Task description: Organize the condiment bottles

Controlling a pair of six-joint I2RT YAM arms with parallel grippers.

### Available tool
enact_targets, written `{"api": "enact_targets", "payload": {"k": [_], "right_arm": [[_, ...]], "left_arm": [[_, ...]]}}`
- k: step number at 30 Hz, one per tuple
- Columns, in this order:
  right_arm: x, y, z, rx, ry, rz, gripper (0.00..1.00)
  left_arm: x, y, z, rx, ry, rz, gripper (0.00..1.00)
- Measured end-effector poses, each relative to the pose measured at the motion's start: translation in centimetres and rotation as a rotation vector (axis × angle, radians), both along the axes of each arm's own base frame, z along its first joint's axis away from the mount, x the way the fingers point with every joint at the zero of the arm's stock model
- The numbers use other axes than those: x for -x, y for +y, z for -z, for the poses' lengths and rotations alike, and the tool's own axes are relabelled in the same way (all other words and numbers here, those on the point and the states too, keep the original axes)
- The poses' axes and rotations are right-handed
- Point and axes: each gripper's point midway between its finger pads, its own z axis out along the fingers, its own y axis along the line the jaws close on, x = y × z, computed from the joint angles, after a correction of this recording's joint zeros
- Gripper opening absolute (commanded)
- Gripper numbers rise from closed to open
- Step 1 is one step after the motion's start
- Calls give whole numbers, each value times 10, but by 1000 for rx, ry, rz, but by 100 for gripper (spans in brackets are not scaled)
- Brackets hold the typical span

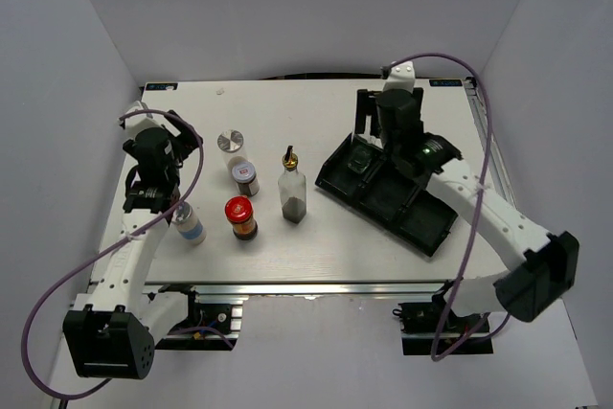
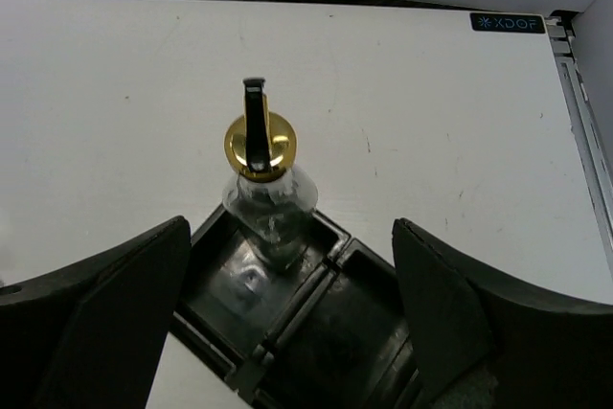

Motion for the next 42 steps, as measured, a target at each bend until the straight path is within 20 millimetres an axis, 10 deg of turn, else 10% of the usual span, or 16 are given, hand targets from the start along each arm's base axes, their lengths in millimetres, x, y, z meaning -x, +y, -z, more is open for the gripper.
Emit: {"api": "enact_targets", "payload": {"k": [9, 20, 26, 37, 42], "right_arm": [[72, 15, -15, -70, 44, -325, 89], [160, 141, 77, 287, 145, -990, 89], [156, 166, 102, 311, 123, -1050, 90], [135, 203, 53, 124, -135, -1016, 84], [121, 215, 65, 109, -120, -973, 69]], "left_arm": [[-5, -24, 19, 59, 63, 118, 98], [-2, -92, 41, 101, 124, 295, 98], [1, -85, 33, 97, 99, 253, 98], [2, -84, 29, 116, 103, 236, 98], [1, -84, 29, 125, 101, 234, 98]]}}
